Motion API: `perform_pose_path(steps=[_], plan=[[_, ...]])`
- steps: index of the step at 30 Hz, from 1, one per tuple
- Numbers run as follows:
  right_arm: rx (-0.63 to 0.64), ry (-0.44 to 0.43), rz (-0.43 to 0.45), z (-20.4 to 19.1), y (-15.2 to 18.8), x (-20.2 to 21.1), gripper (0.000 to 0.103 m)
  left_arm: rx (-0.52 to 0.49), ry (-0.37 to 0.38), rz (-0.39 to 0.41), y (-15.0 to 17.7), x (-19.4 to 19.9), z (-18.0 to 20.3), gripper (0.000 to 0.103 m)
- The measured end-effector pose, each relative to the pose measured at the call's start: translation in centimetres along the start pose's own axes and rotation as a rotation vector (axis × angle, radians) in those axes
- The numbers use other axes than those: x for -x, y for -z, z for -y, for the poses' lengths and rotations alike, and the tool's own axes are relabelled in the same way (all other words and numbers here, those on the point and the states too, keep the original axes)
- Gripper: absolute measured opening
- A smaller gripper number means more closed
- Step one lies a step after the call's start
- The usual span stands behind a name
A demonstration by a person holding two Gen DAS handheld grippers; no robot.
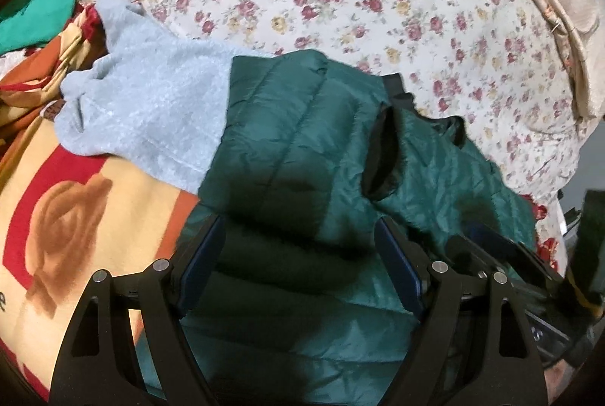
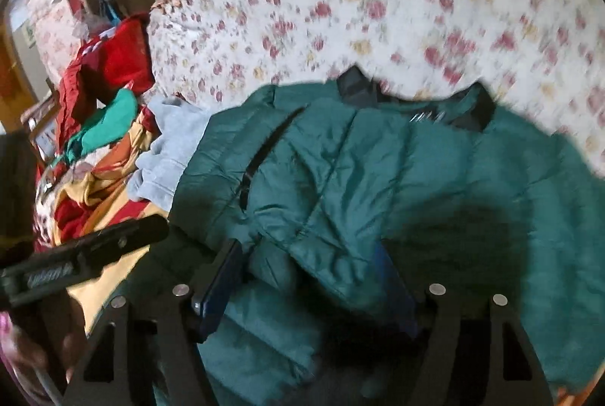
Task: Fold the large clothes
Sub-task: 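Move the left gripper to the jacket side edge and close on it, then fold the gripped jacket side inward over the body with the left gripper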
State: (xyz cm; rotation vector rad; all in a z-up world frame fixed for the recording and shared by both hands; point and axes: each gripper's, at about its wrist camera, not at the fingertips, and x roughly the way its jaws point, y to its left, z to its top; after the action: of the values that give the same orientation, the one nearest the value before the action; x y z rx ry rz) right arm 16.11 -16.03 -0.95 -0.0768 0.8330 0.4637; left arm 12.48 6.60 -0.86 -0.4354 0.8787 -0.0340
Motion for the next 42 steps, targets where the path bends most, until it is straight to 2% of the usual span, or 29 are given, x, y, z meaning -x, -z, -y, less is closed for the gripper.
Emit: perform_pose_path(steps=[5,9,15,22,24,26,27,29,32,37,42], plan=[[-0.016,0.056,0.039,2.6,0.8,3.9,0.070,-0.023,0.044,0.024,-1.0,-0.2,2.0,0.082],[-0.080,0.113,0.037,5.8,1.7,5.6,0.070,-0.075,0.045,-0.042,-1.4,-2.2,4.0,0.082],[-0.158,0.152,0.047,9.1,3.3,7.8,0.070,-0.135,0.020,-0.039,-2.3,-4.3,6.6,0.082],[-0.185,0.182,0.048,10.7,4.5,8.7,0.070,-0.230,-0.034,-0.092,-2.3,-7.6,9.0,0.082],[-0.191,0.179,0.043,10.9,4.8,8.6,0.070,-0.264,-0.047,-0.087,-2.2,-7.9,9.5,0.076],[-0.199,0.179,0.039,11.2,5.1,8.6,0.070,-0.295,-0.062,-0.083,-2.1,-7.9,10.0,0.043],[-0.202,0.177,0.038,11.3,5.1,8.5,0.070,-0.301,-0.070,-0.088,-2.1,-8.0,10.1,0.041],[-0.211,0.171,0.038,11.4,5.2,8.5,0.070,-0.301,-0.067,-0.079,-2.3,-7.8,10.2,0.026],[-0.206,0.171,0.037,11.4,5.2,8.4,0.070,-0.305,-0.071,-0.057,-2.6,-7.2,10.3,0.016],[-0.193,0.171,0.033,11.0,5.0,8.4,0.070,-0.307,-0.098,0.030,-3.8,-5.1,10.3,0.011],[-0.196,0.171,0.074,10.8,4.6,9.2,0.070,-0.263,-0.115,0.083,-6.0,-3.0,8.3,0.010]])
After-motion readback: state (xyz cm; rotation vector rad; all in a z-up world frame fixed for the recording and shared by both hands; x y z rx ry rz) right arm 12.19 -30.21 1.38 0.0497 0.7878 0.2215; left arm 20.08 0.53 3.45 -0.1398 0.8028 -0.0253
